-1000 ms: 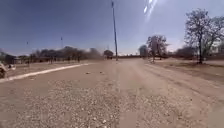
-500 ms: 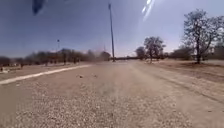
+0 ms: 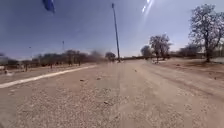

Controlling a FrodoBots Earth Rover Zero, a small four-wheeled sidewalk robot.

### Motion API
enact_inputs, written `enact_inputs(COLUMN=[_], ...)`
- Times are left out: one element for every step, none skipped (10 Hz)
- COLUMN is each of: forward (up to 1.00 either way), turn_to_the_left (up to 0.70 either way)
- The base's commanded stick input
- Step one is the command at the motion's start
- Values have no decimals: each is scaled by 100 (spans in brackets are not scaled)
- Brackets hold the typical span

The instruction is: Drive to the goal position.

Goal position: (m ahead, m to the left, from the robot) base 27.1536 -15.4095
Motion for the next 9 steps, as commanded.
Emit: enact_inputs(forward=[100,100,100,100,100,100,100,100,100], turn_to_the_left=[0,0,0,0,0,0,0,0,0])
